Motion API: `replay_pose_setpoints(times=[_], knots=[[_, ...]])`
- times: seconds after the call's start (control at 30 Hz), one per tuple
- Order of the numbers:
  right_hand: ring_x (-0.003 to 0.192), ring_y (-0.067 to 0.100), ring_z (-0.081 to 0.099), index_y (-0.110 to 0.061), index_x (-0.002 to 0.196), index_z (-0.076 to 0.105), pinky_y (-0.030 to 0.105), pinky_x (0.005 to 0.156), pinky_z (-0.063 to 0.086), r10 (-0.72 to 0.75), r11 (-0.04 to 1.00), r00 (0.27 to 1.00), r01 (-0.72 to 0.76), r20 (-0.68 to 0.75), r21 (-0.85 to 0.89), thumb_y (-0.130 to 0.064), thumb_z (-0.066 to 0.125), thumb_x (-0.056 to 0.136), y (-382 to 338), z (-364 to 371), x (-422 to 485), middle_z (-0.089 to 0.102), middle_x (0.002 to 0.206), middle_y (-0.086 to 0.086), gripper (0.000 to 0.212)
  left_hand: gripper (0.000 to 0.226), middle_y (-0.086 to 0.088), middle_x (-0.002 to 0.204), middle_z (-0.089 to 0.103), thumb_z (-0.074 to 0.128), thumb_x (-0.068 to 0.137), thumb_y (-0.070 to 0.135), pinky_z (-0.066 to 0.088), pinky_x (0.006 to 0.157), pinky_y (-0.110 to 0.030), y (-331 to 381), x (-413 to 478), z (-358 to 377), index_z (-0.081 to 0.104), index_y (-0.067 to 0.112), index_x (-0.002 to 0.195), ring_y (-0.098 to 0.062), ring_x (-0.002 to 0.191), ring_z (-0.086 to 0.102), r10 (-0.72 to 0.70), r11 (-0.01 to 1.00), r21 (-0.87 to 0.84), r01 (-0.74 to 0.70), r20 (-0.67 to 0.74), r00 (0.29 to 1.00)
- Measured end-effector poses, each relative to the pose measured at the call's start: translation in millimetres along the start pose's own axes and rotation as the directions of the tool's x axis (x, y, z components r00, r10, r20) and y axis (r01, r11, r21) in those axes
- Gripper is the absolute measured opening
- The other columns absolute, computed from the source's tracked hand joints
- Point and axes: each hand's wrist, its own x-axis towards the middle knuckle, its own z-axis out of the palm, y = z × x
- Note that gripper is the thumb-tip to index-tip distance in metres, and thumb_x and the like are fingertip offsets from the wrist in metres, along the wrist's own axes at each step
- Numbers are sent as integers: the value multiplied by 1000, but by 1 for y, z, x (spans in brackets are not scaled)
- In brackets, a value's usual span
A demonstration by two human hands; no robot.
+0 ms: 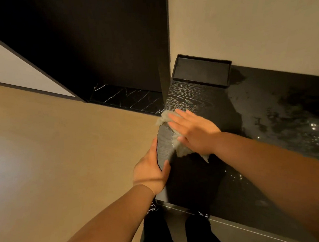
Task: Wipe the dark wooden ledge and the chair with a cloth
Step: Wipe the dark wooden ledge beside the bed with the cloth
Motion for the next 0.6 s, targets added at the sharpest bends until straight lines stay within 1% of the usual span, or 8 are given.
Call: replay_pose_setpoints(times=[0.1,0.17,0.2,0.3,0.4,0.47,0.53,0.6], knots=[[159,26,-12,-15,165,16,43,129,-5,239,970,971,-238,-9,57,-42,32,108,23,-6,16,-6,174,3,65,88,1,124,68,56,97,54,49,74,-33,1,-1,1,3,40,166,-24,94,68,6,1000,1,-6,-18,1000],[159,31,-10,-14,165,15,46,129,-3,312,950,950,-310,-37,36,-42,30,108,11,-4,20,-6,173,7,66,88,0,122,69,54,96,53,50,73,-34,1,1,2,3,40,166,-25,92,68,-5,1000,11,5,-11,1000],[159,34,-6,-14,165,15,49,129,1,285,958,957,-285,-55,-3,-43,30,107,-2,-2,18,-3,173,9,66,88,0,122,69,52,94,54,50,74,-35,1,1,2,3,41,166,-25,92,68,-14,1000,13,14,-7,1000],[158,36,10,-10,161,27,54,127,17,25,998,997,-30,-79,-59,-42,37,106,-35,15,1,12,172,13,65,89,-3,119,70,46,88,59,54,78,-39,3,0,2,3,42,164,-26,91,68,-38,999,3,38,-1,999],[159,32,12,-12,160,32,52,127,19,-103,994,993,101,-57,-46,-41,39,106,-23,12,-5,18,171,9,61,89,-3,113,70,47,89,57,54,76,-40,3,1,3,4,40,165,-26,88,67,-48,999,8,48,-2,999],[159,30,8,-14,162,26,50,128,14,-37,999,997,36,-64,-20,-38,39,107,-5,6,2,12,173,7,62,86,-2,112,70,52,91,52,53,75,-38,3,1,3,10,37,164,-26,89,67,-52,999,4,52,-17,998],[160,29,-4,-15,165,15,47,130,3,124,992,990,-122,-63,33,-39,31,109,9,-2,15,-1,174,5,63,80,1,110,70,56,92,47,52,74,-37,4,1,3,18,38,161,-25,89,68,-49,998,-30,48,-32,998],[159,31,-6,-13,164,18,46,129,-1,216,976,971,-210,-100,66,-40,27,109,5,-2,22,-1,174,7,62,74,2,107,71,57,93,47,53,74,-37,5,0,3,23,38,158,-25,87,68,-41,999,-39,39,-43,998]])
